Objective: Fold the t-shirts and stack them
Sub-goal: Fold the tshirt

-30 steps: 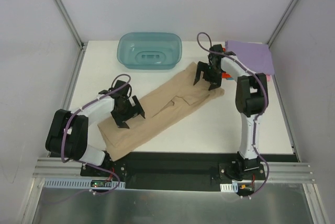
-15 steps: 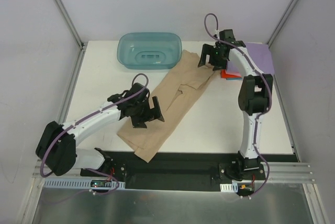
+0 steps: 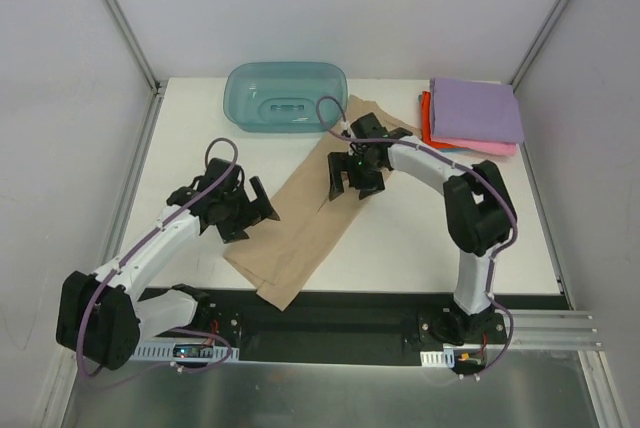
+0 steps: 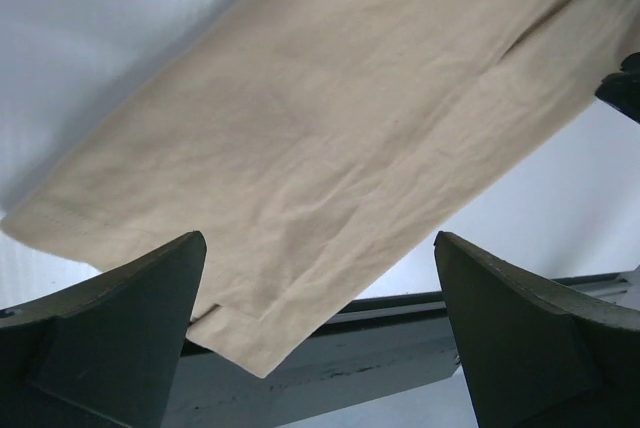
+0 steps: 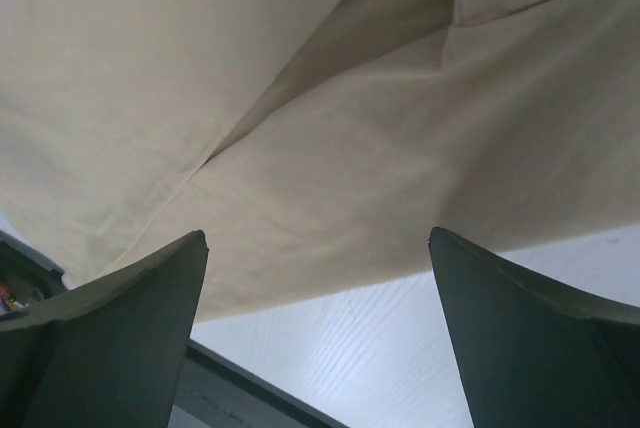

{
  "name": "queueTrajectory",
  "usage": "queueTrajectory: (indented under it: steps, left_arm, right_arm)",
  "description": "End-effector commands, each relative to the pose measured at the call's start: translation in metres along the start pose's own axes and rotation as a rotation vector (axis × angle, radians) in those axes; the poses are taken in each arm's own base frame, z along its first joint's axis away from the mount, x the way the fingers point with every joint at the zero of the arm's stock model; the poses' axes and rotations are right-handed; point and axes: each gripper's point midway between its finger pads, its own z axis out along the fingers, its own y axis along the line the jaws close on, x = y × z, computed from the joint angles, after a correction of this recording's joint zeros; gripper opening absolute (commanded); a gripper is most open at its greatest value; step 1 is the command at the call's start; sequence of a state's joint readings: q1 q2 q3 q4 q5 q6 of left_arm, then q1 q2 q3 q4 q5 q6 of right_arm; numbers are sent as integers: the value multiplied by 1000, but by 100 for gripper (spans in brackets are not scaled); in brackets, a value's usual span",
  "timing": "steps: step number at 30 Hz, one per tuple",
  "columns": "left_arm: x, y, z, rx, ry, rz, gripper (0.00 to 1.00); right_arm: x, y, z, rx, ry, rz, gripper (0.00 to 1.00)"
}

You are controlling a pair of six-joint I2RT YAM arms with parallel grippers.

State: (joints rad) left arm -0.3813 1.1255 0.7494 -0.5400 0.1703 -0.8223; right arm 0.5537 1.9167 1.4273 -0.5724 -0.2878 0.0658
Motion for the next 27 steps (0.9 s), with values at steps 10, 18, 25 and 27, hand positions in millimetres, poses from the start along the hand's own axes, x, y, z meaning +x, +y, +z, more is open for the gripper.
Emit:
queueTrajectory:
  steps: [10,18,25,27]
  left_arm:
    - [2,29,-4,-64,13,-33,99]
    - [-2,16,-8,-25,24,-15,99]
    - [19,21,-8,8,84,-23,99]
    - [29,28,-3,1,111,-40,99]
  right_arm:
    - [-36,-82,20,115,25,135,97]
    - [-85,-79,-30,110,-108,0,97]
    - [-46,-32,-87,116,-233,-208,97]
    - [-23,-8,-87,96,-258,-311,97]
